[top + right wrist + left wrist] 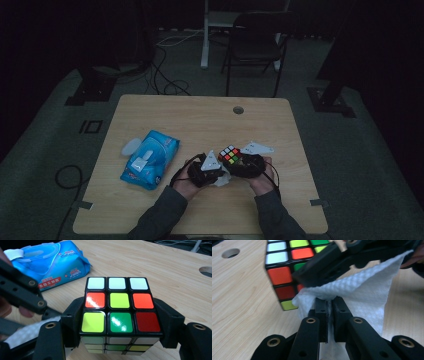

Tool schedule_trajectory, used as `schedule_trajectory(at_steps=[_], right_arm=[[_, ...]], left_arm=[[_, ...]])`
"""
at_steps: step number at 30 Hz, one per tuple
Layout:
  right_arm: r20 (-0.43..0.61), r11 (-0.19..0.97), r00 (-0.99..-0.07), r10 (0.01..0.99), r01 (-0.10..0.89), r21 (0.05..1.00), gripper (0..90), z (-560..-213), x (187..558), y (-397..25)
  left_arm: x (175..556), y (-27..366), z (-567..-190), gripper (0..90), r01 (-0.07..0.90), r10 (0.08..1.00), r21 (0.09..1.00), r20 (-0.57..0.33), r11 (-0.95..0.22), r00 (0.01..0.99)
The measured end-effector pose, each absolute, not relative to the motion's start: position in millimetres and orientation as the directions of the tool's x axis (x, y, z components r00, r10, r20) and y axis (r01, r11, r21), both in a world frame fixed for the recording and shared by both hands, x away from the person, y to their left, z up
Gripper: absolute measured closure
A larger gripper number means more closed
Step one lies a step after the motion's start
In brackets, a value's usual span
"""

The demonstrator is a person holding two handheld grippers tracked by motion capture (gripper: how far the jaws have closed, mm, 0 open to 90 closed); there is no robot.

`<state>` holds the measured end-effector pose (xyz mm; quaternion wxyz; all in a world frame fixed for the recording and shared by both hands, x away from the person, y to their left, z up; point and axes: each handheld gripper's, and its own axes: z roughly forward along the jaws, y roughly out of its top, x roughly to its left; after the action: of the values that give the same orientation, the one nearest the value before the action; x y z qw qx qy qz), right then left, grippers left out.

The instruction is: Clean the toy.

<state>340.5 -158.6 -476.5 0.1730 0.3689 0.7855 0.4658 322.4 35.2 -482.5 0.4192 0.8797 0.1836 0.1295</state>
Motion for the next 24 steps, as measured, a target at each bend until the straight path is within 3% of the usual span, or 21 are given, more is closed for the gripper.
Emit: schedule_trajectory(at_steps=[6, 24], right_arm=[[0.101, 0.264, -0.653, 0.75, 0.436, 0.86, 33.9, -477.3, 342.4, -161.2], [0.113, 0.23, -0.612, 0.783, 0.453, 0.861, 33.9, -476.6, 342.9, -163.6]], left_arm=[[317.8, 27.6, -479.3, 85.5, 0.187, 0.399, 0.788, 0.08, -0.586, 0.913], [320.0, 19.7, -484.5, 85.5, 0.193, 0.419, 0.82, 0.062, -0.54, 0.906]])
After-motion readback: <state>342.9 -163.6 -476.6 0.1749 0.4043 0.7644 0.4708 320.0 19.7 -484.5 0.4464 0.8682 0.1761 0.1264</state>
